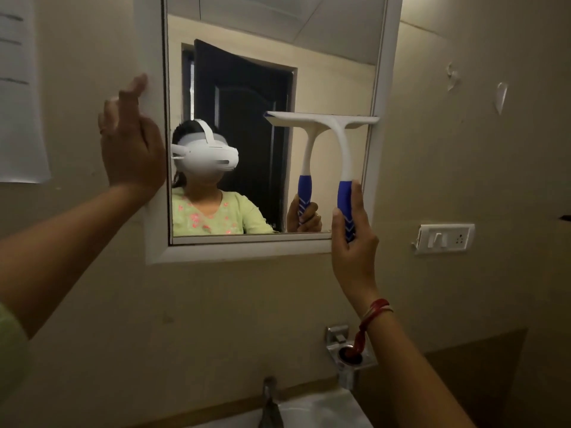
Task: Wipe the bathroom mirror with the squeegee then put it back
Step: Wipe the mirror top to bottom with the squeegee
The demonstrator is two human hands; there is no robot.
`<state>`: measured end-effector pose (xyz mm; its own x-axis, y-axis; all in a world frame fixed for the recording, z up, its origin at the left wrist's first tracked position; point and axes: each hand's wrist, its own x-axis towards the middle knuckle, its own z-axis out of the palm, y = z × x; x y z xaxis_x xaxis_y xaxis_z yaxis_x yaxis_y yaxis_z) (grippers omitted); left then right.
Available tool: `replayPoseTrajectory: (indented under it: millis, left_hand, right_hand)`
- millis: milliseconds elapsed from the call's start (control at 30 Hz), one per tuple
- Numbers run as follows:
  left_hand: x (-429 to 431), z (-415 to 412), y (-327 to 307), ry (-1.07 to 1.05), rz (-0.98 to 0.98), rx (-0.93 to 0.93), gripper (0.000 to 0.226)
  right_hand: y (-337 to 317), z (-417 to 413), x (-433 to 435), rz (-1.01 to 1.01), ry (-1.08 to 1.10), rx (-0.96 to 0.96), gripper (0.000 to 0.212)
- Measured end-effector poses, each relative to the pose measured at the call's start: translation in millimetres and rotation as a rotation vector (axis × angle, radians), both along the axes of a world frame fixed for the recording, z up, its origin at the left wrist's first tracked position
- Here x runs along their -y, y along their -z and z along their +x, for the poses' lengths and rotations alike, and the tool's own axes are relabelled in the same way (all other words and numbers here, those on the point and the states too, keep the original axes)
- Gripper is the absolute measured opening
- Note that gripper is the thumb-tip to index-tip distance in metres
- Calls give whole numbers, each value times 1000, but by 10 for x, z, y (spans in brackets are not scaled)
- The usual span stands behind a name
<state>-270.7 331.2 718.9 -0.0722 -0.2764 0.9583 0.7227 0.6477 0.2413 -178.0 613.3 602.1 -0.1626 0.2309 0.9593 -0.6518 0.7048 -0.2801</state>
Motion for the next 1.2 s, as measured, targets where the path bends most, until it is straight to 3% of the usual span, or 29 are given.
replayPoseTrajectory:
  millis: [233,1200]
  left_hand:
    - [-11,28,8,-99,39,49,49]
    - [-15,7,6,-54,-11,-14,49]
  right_hand:
    - [241,9,21,-30,18,31,55]
    - [1376,338,162,-78,-42,211,57]
